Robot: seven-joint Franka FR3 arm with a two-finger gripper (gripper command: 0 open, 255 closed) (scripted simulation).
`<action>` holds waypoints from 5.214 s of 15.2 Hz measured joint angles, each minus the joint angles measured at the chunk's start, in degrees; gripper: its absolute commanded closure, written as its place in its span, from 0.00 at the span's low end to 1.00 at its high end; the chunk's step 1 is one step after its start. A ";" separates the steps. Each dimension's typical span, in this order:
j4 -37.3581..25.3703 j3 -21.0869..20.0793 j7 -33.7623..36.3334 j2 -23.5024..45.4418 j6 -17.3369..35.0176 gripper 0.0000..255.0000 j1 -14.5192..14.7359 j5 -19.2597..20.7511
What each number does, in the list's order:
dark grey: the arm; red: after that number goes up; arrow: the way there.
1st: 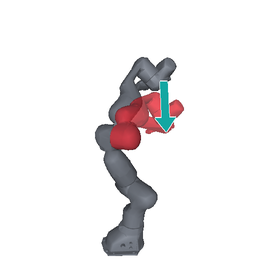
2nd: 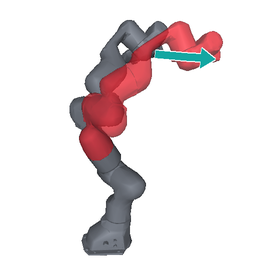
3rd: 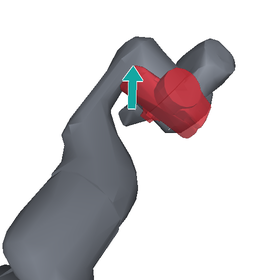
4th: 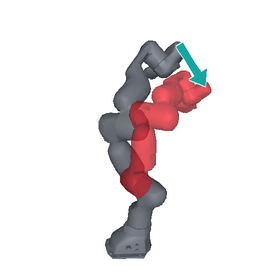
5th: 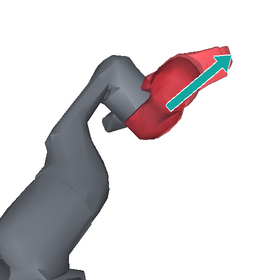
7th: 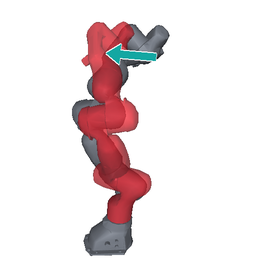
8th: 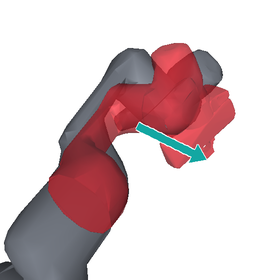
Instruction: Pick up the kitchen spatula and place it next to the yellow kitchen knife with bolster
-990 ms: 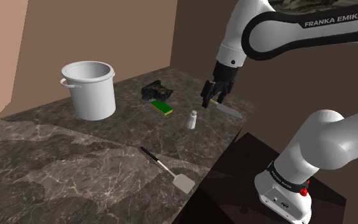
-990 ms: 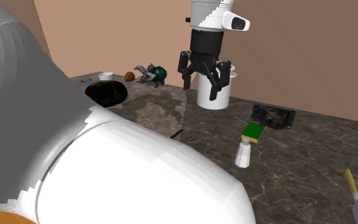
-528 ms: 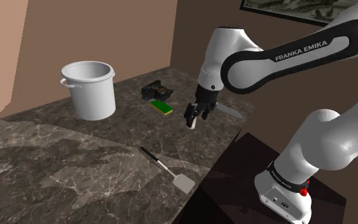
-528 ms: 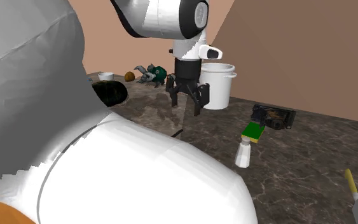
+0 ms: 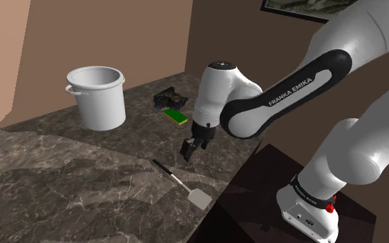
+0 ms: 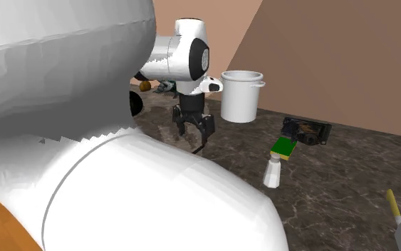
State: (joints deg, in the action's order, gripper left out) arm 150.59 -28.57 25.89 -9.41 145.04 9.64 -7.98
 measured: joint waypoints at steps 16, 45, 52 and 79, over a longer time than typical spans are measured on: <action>-8.34 4.40 26.83 26.46 14.36 0.00 5.70 33.46; -7.00 -3.03 16.70 16.05 6.98 1.00 0.74 19.82; -7.81 -4.52 11.12 10.14 1.51 1.00 0.01 12.53; -21.95 12.76 -24.45 19.03 -3.39 1.00 -17.37 11.94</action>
State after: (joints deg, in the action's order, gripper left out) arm 128.64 -15.81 1.44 9.63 141.65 -7.74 3.96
